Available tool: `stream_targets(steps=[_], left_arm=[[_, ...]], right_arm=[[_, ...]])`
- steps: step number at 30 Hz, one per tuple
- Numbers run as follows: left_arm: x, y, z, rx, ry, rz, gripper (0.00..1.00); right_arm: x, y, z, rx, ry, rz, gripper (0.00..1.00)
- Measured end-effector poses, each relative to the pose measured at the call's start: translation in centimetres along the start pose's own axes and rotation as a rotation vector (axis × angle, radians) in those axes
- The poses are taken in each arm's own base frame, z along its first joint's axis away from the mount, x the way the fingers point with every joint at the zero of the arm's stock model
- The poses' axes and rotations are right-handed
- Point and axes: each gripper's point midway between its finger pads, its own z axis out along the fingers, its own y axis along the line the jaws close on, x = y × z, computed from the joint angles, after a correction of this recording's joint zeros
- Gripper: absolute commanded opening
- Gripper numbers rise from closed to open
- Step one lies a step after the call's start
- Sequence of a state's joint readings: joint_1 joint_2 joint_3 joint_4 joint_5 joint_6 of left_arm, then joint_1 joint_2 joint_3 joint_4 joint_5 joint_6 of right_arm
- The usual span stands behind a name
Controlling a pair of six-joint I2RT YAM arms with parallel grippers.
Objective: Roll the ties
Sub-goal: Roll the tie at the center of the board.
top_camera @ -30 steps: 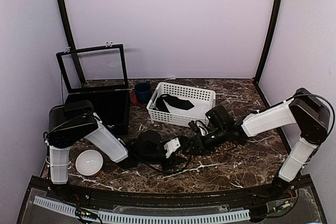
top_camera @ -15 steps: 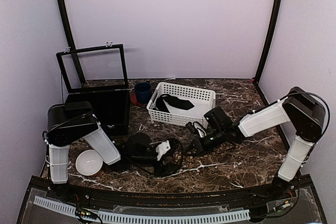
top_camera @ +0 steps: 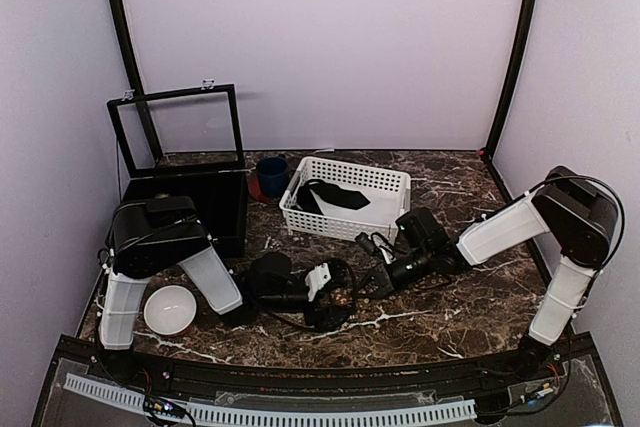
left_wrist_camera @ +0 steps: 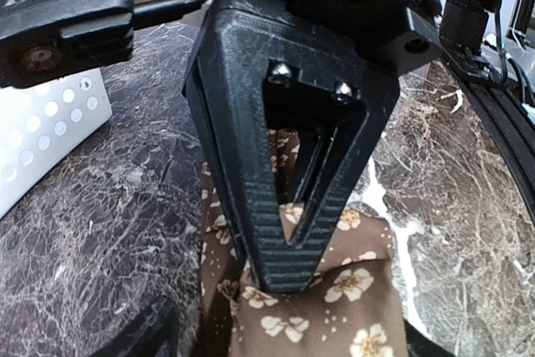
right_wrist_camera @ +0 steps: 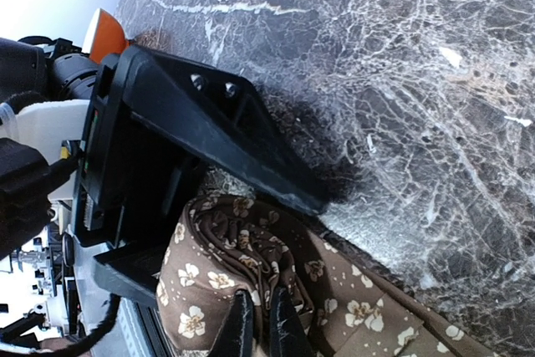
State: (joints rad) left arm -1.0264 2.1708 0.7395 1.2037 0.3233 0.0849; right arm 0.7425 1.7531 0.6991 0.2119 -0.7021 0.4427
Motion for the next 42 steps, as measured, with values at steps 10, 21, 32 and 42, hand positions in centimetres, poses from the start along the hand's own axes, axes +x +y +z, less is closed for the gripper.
stream_targets(steps=[10, 21, 32, 42], left_arm=[[0.3, -0.9, 0.5, 0.035, 0.022, 0.053, 0.29], [0.7, -1.9, -0.7, 0.071, 0.003, 0.047, 0.23], [0.6, -2.1, -1.6, 0.098, -0.029, 0.031, 0.27], [0.2, -1.2, -3.3, 0.02, -0.078, -0.107, 0.34]], right_arm=[[0.2, 0.4, -0.1, -0.025, 0.015, 0.02, 0.26], [-2.2, 0.8, -4.2, 0.038, -0.109, 0.05, 0.23], [0.4, -3.3, -2.1, 0.153, -0.019, 0.137, 0.1], [1.1, -3.2, -2.0, 0.161, -0.024, 0.126, 0.1]])
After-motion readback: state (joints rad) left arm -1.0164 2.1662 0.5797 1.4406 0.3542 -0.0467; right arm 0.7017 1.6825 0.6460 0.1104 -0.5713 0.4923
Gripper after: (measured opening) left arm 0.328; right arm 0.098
